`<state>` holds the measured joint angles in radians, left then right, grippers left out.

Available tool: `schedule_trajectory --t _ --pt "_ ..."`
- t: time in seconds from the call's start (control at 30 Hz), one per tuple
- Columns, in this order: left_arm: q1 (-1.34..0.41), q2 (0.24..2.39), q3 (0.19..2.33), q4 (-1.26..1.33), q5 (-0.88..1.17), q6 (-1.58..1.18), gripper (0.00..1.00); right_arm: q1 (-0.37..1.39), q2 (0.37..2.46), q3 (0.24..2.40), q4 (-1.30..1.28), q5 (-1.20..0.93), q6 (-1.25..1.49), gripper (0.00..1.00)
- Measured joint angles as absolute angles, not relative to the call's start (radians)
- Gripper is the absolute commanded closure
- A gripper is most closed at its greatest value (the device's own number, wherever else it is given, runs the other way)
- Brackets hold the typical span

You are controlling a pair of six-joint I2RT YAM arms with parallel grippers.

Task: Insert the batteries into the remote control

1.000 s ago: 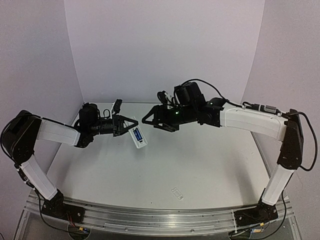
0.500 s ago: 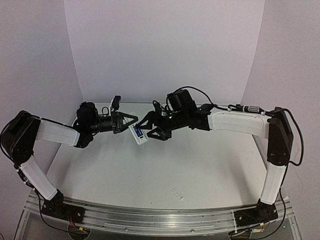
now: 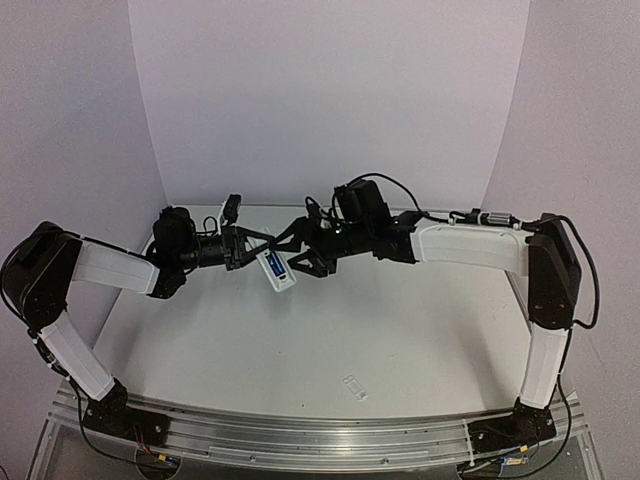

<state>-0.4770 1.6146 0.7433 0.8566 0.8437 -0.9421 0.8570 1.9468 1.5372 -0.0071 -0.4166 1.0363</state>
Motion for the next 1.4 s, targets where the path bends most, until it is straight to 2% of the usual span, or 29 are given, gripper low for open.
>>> schedule_trajectory --t 0.37,1.1,1.4 --pt "-0.477 1.615 0.744 0.855 0.834 -0.941 1.0 0.854 1.968 1.544 -0.008 -0.429 1.055 0.48" --pt "-0.466 1.622 0.816 0.72 0.826 -0.881 1.0 0.824 2.037 1.602 0.007 -0.504 1.081 0.48" --pt "-0.466 1.623 0.86 0.647 0.813 -0.829 1.0 0.812 2.037 1.6 0.031 -0.508 1.091 0.57"
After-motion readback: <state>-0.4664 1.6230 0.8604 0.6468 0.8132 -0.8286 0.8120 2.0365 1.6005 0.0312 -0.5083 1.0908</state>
